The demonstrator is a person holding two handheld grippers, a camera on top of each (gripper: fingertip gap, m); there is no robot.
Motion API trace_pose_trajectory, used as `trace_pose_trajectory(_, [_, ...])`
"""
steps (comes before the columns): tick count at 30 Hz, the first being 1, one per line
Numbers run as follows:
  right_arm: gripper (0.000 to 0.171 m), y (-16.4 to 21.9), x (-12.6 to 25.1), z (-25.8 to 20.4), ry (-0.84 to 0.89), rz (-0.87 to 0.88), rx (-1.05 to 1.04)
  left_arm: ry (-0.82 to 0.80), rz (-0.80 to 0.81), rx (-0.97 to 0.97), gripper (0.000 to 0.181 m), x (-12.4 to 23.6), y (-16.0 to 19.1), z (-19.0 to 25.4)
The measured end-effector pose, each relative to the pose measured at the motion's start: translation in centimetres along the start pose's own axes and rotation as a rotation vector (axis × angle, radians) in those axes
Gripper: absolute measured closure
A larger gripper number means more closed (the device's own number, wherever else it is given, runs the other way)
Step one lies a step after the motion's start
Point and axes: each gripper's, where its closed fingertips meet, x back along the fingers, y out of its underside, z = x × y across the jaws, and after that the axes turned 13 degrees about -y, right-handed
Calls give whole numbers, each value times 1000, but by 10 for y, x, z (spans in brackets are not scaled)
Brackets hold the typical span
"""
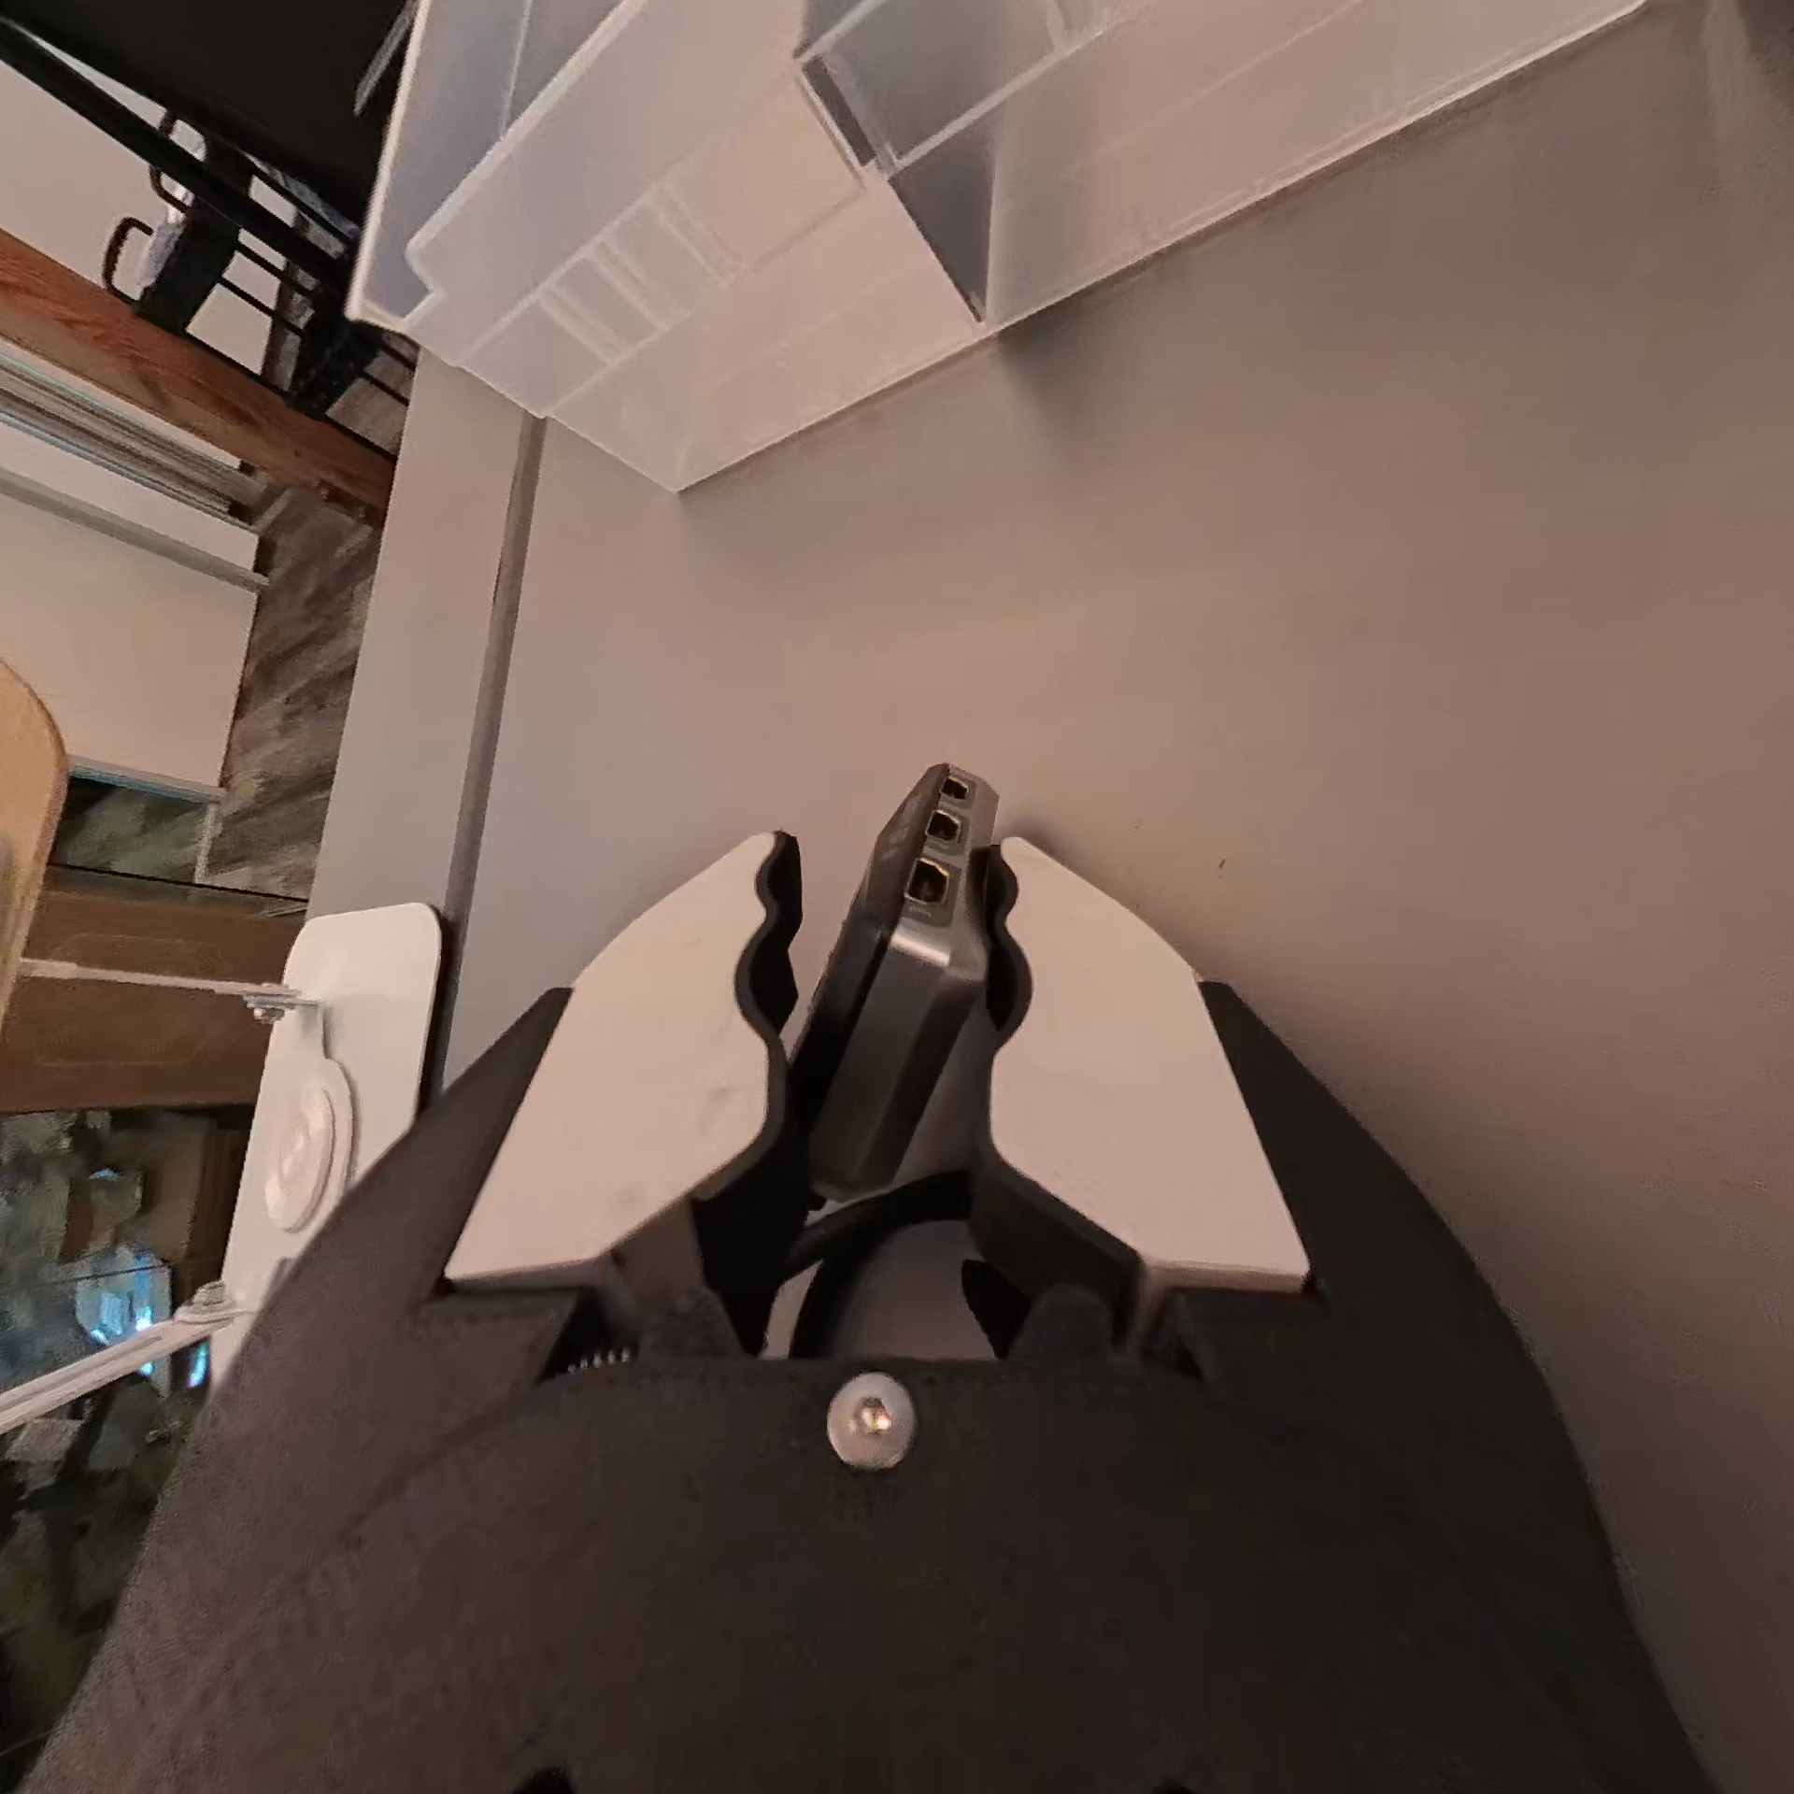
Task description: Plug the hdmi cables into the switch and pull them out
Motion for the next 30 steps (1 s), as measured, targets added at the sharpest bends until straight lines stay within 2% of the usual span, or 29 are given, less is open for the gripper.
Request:
trace_pose_trajectory(11, [149, 10, -2, 2, -4, -34, -12, 16, -14, -58, 155, 4, -1, 1])
trace_pose_trajectory(20, [150, 20, -16, 7, -5, -53, -43, -245, 68, 61, 157, 40, -21, -67])
trace_pose_trajectory(30, [150, 46, -72, 7, -5, -197, 0, -443, 150, 65, 158, 82, -43, -106])
